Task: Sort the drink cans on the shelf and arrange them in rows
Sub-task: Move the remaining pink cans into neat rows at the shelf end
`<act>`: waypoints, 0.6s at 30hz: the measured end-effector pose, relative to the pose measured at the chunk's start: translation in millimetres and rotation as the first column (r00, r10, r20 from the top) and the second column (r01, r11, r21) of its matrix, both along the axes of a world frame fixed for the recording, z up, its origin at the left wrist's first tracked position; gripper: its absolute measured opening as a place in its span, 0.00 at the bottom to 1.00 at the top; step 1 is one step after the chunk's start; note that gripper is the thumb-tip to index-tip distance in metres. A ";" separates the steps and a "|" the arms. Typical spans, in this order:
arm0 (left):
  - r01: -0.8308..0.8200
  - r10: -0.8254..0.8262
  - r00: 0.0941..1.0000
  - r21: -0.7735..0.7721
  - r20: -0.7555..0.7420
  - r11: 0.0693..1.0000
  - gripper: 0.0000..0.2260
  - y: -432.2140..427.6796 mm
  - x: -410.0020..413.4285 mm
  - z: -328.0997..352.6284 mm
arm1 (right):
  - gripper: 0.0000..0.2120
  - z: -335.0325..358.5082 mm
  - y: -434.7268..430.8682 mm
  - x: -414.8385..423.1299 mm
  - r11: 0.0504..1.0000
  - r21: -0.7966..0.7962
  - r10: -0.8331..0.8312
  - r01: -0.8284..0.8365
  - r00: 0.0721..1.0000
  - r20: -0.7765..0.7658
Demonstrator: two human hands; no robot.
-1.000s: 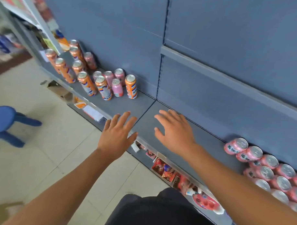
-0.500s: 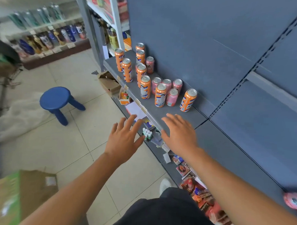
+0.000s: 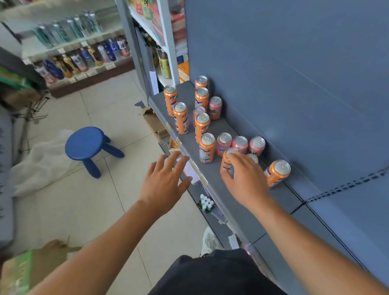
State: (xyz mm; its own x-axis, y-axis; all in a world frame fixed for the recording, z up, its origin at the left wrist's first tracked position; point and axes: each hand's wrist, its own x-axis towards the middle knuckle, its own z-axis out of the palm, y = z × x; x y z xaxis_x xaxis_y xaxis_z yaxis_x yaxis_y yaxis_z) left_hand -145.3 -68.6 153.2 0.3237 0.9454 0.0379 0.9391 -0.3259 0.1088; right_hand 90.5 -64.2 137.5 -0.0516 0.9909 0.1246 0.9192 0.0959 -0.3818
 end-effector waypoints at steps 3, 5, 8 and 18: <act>-0.007 0.006 1.000 -0.020 -0.008 1.000 0.22 48.1 4.7 4.0 | 0.13 -1.8 42.1 5.9 1.000 -0.024 0.013 -0.014 1.000 -0.026; -0.003 0.003 1.000 -0.028 -0.009 1.000 0.22 76.7 7.3 6.0 | 0.12 -1.0 64.8 8.7 0.999 -0.046 0.002 -0.005 0.999 -0.049; 0.007 -0.007 1.000 -0.046 -0.018 0.999 0.21 116.5 10.2 6.2 | 0.11 -0.7 92.3 10.0 0.998 -0.063 -0.027 0.023 0.997 -0.073; 0.083 -0.085 0.996 -0.148 -0.007 0.985 0.18 265.9 14.6 -16.6 | 0.20 -18.4 185.9 11.3 0.949 -0.239 -0.231 0.207 0.970 -0.076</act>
State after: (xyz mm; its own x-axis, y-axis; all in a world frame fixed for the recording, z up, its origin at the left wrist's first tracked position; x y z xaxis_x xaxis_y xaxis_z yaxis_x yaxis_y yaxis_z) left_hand -130.7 197.3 136.5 0.4021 0.9096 -0.1049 0.9107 -0.3854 0.1489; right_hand 101.8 121.7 119.0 0.1708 0.9789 -0.1123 0.8627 -0.2036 -0.4628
